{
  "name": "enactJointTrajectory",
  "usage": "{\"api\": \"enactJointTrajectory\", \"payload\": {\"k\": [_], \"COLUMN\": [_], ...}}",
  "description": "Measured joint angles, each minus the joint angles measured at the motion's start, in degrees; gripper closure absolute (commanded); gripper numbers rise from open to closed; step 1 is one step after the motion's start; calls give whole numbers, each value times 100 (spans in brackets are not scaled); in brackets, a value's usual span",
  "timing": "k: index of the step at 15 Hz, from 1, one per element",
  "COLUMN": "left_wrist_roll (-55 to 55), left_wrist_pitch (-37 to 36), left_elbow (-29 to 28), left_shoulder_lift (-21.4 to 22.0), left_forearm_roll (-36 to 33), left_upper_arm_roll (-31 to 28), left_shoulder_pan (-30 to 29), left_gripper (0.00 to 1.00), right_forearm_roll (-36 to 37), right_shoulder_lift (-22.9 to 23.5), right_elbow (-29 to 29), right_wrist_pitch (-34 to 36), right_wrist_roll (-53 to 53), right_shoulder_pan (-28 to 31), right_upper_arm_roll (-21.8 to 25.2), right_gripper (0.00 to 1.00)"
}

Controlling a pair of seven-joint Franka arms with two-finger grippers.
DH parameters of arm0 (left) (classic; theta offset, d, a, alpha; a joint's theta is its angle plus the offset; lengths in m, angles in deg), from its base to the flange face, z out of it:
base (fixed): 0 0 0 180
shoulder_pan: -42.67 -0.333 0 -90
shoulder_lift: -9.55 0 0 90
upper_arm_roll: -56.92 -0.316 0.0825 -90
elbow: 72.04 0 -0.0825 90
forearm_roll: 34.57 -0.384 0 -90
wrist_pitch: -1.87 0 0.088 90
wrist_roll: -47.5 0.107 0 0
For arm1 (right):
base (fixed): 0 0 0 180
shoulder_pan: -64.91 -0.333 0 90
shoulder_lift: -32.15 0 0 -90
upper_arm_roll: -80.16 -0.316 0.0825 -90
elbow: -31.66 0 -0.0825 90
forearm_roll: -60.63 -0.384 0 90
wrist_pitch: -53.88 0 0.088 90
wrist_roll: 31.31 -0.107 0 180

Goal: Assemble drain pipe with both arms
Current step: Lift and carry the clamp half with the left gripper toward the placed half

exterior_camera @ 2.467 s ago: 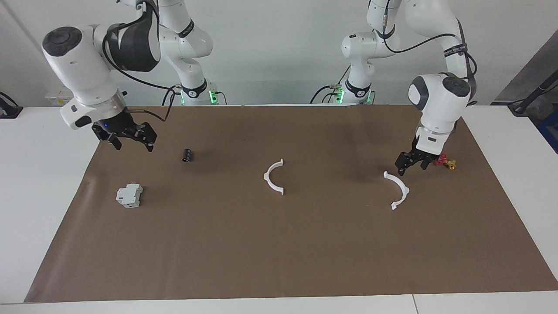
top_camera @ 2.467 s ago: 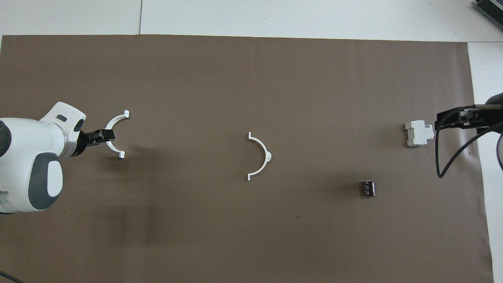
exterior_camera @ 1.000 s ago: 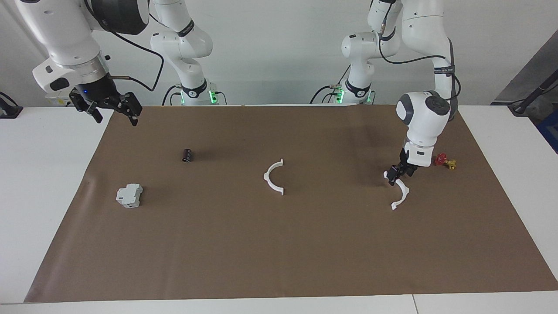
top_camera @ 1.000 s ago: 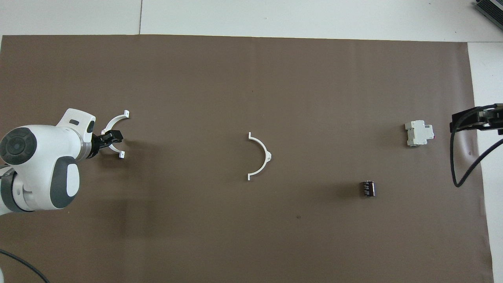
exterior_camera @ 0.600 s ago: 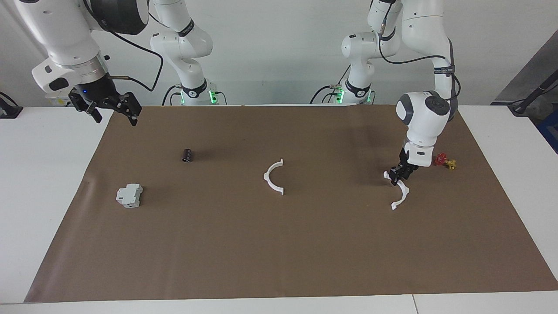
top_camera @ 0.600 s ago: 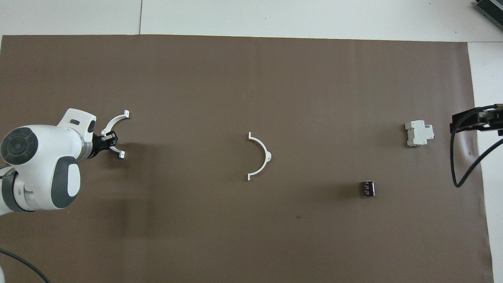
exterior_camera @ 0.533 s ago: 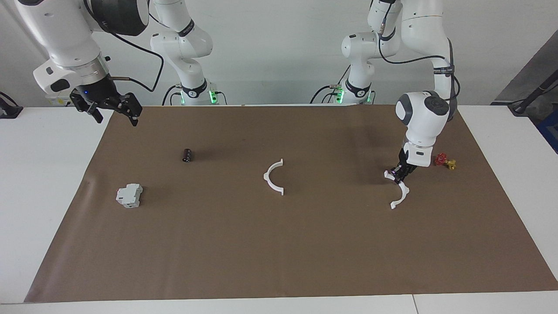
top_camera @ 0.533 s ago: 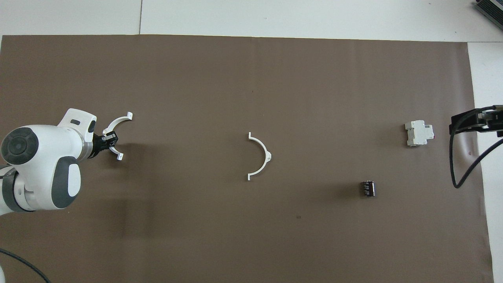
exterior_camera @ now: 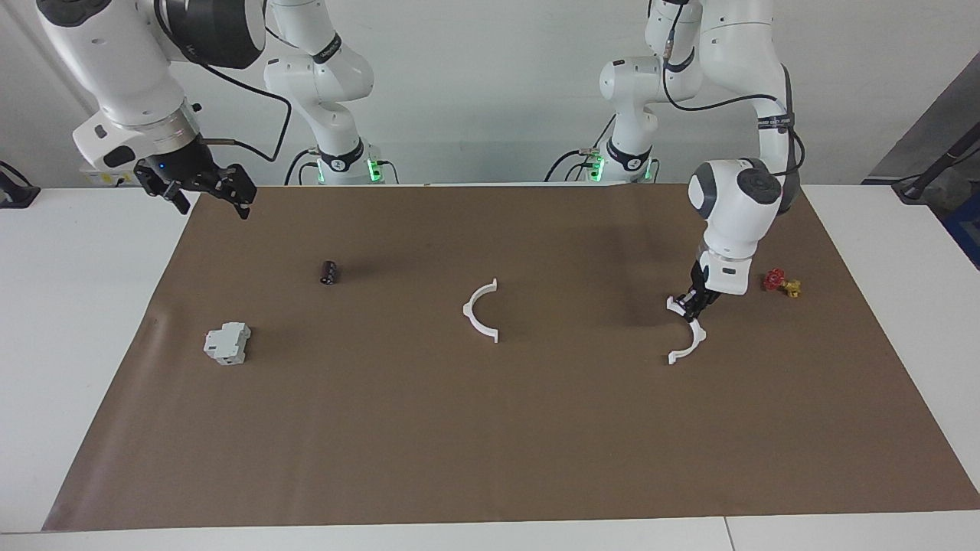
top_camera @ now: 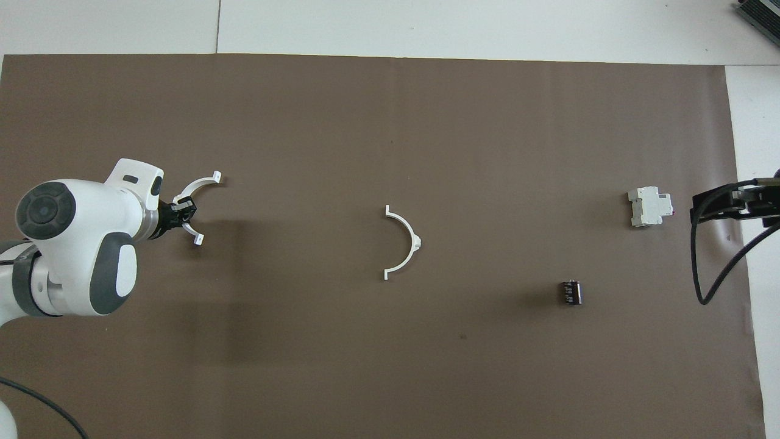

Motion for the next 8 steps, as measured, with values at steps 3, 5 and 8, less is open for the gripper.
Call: {"api": "enactJointTrajectory", "payload": {"k": [3, 5, 8], "left_wrist_roll": [-1554, -2675, -3971], "left_wrist_pitch": [-244, -387, -721], "left_elbow": [198, 244, 596], "left_shoulder_lift": [0, -1, -2], "left_forearm_roll": [-189, -488, -594], "left_upper_arm_roll": [25, 40, 53], "left_shoulder_pan": [867, 1487, 2307], "left_gripper": [100, 100, 100], "right_forearm_roll": [0, 0, 0], "right_shoulder_lift": [-6, -6, -23], "right_elbow": [-1, -1, 2], "right_wrist_pitch": [0, 0, 0], "right_wrist_roll": [0, 0, 0], "right_shoulder_pan": [-2, -12, -61], "right_upper_arm_roll": [0, -1, -8], "right_gripper": [0, 0, 0]}}
